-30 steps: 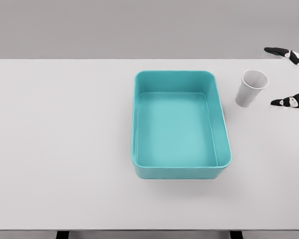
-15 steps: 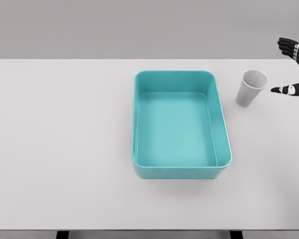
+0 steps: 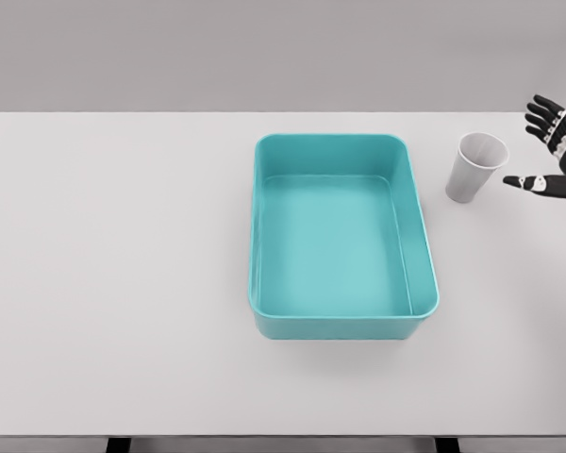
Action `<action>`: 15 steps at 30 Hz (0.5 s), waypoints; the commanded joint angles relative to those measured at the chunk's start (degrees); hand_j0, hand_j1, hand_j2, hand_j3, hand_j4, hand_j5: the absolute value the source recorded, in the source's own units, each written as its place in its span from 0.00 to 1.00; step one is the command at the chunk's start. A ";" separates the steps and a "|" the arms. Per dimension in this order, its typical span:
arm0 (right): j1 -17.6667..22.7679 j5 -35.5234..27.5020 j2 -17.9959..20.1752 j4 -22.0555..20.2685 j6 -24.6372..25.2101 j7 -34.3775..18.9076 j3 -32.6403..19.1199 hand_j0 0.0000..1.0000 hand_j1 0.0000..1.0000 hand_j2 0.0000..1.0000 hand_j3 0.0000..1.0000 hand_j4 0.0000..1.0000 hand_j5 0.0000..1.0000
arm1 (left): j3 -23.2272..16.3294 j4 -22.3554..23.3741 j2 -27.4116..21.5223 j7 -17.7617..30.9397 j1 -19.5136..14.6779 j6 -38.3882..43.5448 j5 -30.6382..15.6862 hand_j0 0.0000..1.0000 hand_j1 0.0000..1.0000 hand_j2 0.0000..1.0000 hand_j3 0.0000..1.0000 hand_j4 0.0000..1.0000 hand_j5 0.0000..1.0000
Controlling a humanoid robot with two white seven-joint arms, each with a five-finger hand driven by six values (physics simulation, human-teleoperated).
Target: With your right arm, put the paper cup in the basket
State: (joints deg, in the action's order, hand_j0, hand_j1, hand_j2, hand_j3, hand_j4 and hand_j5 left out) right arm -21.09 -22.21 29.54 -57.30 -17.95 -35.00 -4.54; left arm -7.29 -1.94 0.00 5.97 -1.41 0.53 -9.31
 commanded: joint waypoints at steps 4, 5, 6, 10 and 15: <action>-1.23 -0.65 -1.59 5.36 0.11 0.00 -0.20 1.00 1.00 1.00 1.00 1.00 1.00 | 0.00 0.00 0.00 0.01 0.00 0.00 -0.01 1.00 1.00 1.00 1.00 1.00 1.00; -1.23 -0.65 -1.59 5.88 0.11 0.00 -0.20 1.00 1.00 1.00 1.00 1.00 1.00 | 0.00 0.00 0.00 0.01 0.00 0.00 -0.01 1.00 1.00 1.00 1.00 1.00 1.00; -1.32 -0.65 -1.59 6.59 0.03 0.00 -0.20 1.00 1.00 1.00 1.00 1.00 1.00 | 0.00 0.00 0.00 0.01 0.00 0.00 -0.01 1.00 1.00 1.00 1.00 1.00 1.00; -1.32 -0.65 -1.68 7.20 0.20 0.00 -0.20 1.00 1.00 1.00 1.00 1.00 1.00 | 0.00 0.00 0.00 0.01 0.00 0.00 -0.01 1.00 1.00 1.00 1.00 1.00 1.00; -3.25 -0.65 -2.03 11.42 0.11 0.00 0.24 1.00 1.00 1.00 1.00 1.00 1.00 | 0.00 0.00 0.00 0.01 0.00 0.00 -0.01 1.00 1.00 1.00 1.00 1.00 1.00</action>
State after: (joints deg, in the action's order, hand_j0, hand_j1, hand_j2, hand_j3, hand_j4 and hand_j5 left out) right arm -24.35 -22.49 27.54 -47.03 -17.85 -35.00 -4.43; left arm -7.29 -1.94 0.00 5.96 -1.41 0.53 -9.31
